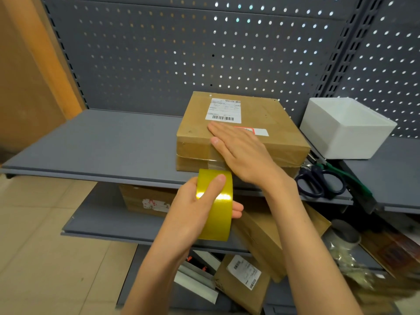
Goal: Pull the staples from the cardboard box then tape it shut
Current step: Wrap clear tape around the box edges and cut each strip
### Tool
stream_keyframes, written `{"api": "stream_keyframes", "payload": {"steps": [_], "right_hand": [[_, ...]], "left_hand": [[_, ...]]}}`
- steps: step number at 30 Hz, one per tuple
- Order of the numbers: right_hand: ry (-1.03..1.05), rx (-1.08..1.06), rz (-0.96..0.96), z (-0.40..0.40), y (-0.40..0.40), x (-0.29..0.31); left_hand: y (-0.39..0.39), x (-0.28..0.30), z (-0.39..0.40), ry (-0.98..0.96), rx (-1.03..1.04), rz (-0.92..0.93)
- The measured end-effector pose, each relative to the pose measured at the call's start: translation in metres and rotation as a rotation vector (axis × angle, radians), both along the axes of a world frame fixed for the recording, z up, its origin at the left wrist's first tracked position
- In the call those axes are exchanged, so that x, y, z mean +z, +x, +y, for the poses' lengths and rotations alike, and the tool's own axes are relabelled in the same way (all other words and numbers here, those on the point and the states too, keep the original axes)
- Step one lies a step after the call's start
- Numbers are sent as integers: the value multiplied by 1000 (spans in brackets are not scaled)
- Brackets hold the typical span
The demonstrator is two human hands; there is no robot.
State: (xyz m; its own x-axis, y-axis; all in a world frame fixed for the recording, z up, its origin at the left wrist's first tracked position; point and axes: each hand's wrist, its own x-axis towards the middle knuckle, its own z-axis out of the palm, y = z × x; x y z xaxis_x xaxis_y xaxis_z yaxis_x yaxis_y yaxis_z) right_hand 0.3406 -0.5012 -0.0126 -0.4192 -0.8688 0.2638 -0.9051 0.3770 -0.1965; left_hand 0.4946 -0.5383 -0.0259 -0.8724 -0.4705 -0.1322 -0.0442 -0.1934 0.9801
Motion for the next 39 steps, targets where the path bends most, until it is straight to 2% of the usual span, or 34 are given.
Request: {"api": "stream_keyframes", "payload": {"steps": [15,24,26,29,31,34,36,39], "right_hand": [[-40,-31,57,-1,3,-4],[-118,-62,118,-1,8,-8],[-187,-70,69,0,11,-9],[-403,-99,-153,10,13,-6],[-563,-193,-134,24,11,-6],[-714,-444,-59,52,2,-12],[-715,-621,-3,68,-3,-16],[-729,-768,33,85,-4,-18]], "left_hand": [[2,-13,3,-25,-12,-95],[3,-8,4,65,20,-100],[3,-8,3,84,34,-100],[1,-9,4,106,48,-103],[0,-10,5,121,66,-105],[0,-10,5,132,90,-114],[1,-11,4,129,92,-115],[1,-12,4,128,94,-114]]}}
